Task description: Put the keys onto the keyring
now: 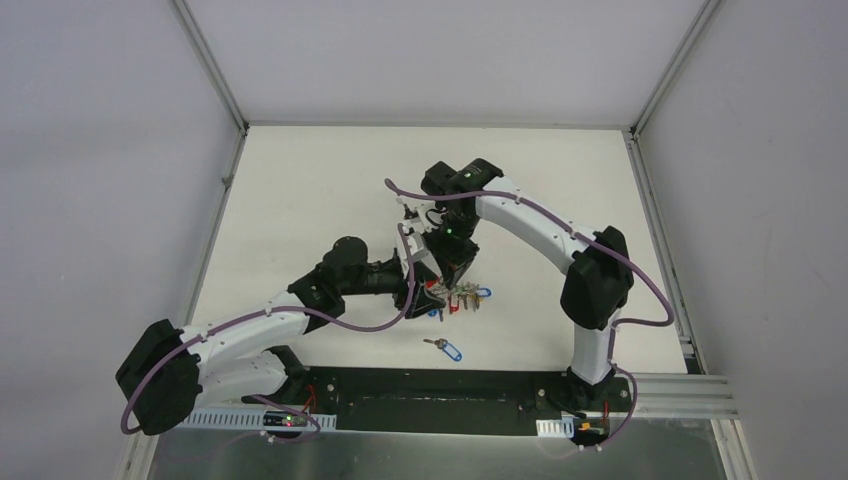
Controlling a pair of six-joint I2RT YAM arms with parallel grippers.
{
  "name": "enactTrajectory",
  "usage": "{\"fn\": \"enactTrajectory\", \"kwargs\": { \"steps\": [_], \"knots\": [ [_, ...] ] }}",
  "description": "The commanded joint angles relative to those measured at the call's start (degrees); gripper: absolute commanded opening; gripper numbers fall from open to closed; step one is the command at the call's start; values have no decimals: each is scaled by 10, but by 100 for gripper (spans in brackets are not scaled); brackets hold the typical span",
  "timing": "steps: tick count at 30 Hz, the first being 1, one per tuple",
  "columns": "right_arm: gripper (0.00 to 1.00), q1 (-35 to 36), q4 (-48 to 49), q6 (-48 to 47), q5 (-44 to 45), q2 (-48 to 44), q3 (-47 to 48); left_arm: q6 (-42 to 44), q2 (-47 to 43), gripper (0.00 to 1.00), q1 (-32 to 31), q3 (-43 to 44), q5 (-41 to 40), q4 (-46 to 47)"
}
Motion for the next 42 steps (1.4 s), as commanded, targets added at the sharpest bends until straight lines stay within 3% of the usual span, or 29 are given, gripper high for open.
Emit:
{"fn": "enactTrajectory", "kwargs": {
  "steps": [1, 9, 17, 21, 24, 34, 42],
  "knots": [
    [0, -1, -8, -6, -15, 26, 56, 56, -22, 71, -1, 24, -54, -92],
    [0, -1, -17, -14, -21, 32, 72, 162, -14, 72, -12, 23, -141, -109],
    [0, -1, -17, -13, -30, 33, 74, 241, 48, 69, -13, 40, -99, -73],
    [0, -2, -18, -12, -26, 34, 79, 237, 80, 58, -14, 50, -80, -65],
    [0, -1, -21, -12, -24, 33, 82, 228, 81, 42, -15, 50, -89, -58],
    [0, -1, -20, -1, -20, 25, 61, 164, 22, 0, -32, 28, -145, -59],
    [0, -1, -16, 11, -40, 26, 52, 98, -2, 0, -61, 28, -209, -87]
  ]
}}
